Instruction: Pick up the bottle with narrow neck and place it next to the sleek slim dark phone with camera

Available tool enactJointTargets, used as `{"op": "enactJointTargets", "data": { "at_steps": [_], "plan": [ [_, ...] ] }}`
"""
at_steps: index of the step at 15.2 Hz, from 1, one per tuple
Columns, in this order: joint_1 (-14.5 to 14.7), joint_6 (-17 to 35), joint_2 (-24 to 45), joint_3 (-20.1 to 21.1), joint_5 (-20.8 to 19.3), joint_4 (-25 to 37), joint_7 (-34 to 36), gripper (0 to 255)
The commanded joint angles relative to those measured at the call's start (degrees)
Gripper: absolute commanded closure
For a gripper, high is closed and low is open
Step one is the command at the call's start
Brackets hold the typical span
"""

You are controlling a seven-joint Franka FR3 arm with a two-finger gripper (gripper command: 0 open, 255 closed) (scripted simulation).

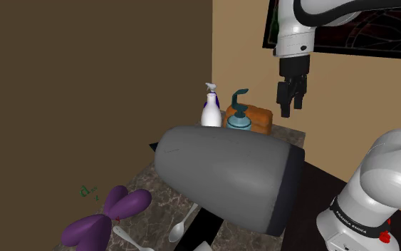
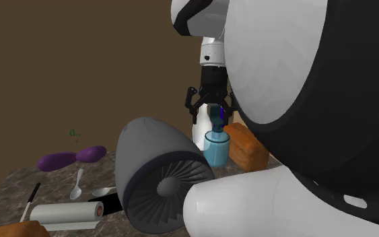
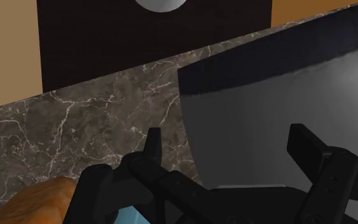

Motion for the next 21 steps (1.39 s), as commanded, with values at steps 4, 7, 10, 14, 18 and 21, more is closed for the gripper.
{"op": "enactJointTargets", "data": {
  "at_steps": [4,7,10,14,18,21],
  "plan": [
    [-0.3,4.7,6.0,0.2,-0.9,2.3,-0.6,0],
    [-0.6,8.9,12.1,0.3,-1.7,5.3,-1.1,0],
    [-0.8,12.5,18.3,0.5,-2.6,8.9,-1.4,0],
    [-1.2,16.3,26.4,0.7,-3.9,14.6,-1.5,0],
    [-1.4,19.0,34.5,0.8,-5.2,21.3,-1.5,0],
    [-1.5,20.3,40.5,0.8,-6.3,27.2,-1.4,0]
  ]
}}
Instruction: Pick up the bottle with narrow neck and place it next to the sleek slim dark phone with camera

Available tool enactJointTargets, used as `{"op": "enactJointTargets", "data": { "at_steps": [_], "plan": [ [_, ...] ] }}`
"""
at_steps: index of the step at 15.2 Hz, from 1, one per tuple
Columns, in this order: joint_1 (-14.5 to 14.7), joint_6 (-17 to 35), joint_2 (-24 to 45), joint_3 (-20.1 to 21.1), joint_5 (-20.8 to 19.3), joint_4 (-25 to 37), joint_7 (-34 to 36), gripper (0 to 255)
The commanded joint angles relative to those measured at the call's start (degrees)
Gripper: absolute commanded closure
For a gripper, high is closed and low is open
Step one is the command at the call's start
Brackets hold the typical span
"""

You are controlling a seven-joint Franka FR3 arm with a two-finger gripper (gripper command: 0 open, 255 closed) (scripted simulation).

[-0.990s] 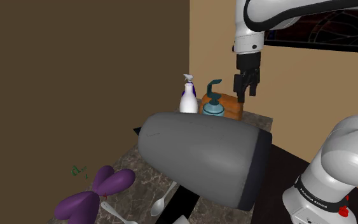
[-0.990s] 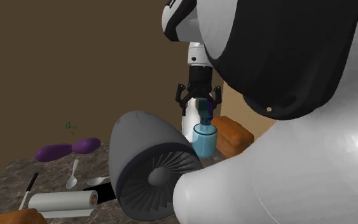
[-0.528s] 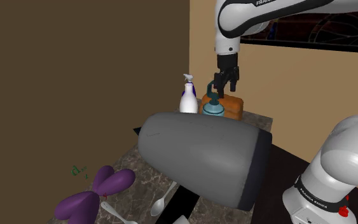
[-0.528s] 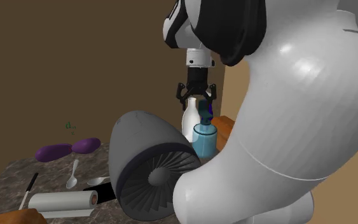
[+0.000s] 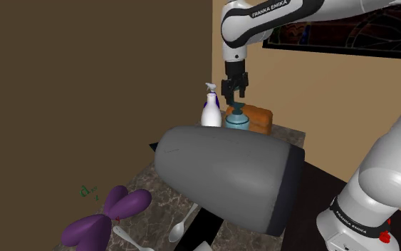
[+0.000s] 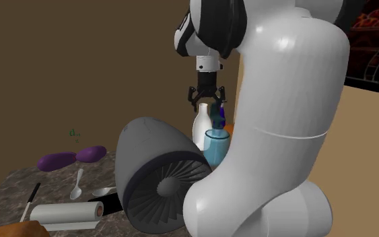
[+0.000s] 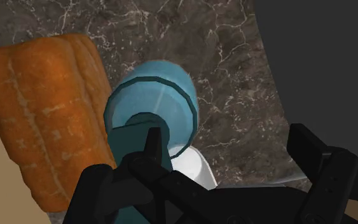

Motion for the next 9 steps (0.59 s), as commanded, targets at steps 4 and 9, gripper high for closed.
{"op": "enactJointTargets", "data": {
  "at_steps": [4,9],
  "plan": [
    [0.1,1.2,10.9,0.1,-1.8,11.4,0.4,0],
    [0.3,0.3,21.7,-0.1,-3.5,24.8,0.5,0]
  ]
}}
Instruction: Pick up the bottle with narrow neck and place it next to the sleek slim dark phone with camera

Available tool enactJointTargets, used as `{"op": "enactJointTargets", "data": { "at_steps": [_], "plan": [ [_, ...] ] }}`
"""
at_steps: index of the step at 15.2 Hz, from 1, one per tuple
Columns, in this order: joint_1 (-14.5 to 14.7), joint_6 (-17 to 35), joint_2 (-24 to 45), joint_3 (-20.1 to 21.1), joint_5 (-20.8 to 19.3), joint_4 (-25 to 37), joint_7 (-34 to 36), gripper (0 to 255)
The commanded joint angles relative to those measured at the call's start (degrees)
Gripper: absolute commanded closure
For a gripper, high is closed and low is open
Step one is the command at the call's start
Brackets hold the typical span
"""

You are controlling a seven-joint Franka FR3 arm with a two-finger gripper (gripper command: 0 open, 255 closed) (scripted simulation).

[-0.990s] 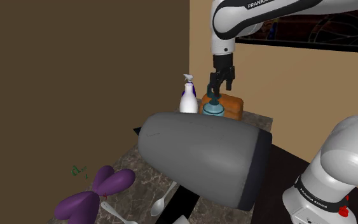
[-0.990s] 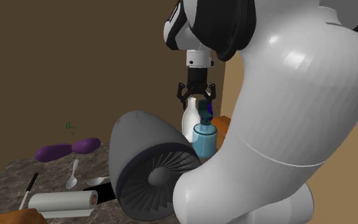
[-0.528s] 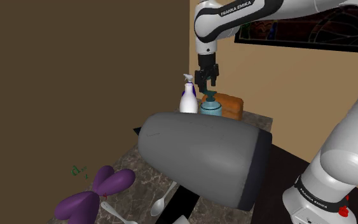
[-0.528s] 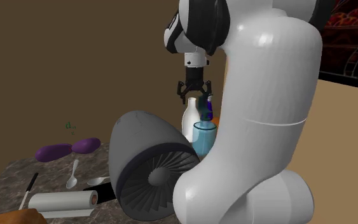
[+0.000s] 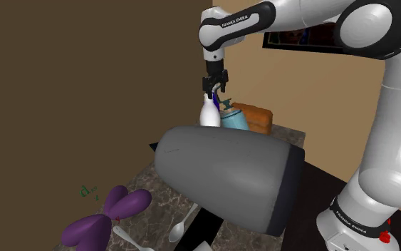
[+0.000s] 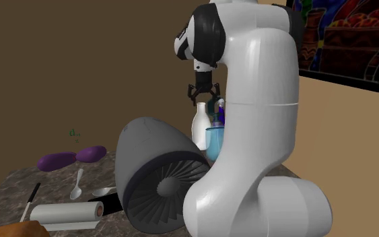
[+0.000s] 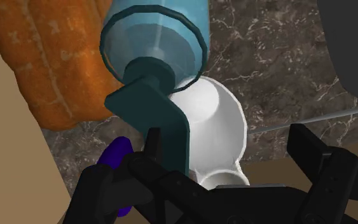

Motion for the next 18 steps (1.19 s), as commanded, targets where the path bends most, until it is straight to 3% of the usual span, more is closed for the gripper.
{"op": "enactJointTargets", "data": {
  "at_steps": [1,9,17,18],
  "plan": [
    [0.1,-0.8,4.6,-0.2,-0.7,6.1,-0.1,0],
    [-0.1,4.9,5.0,-0.2,-0.8,0.8,0.0,0],
    [-0.1,4.9,5.0,-0.2,-0.8,0.8,0.0,0],
    [-0.1,4.9,5.0,-0.2,-0.8,0.8,0.0,255]
  ]
}}
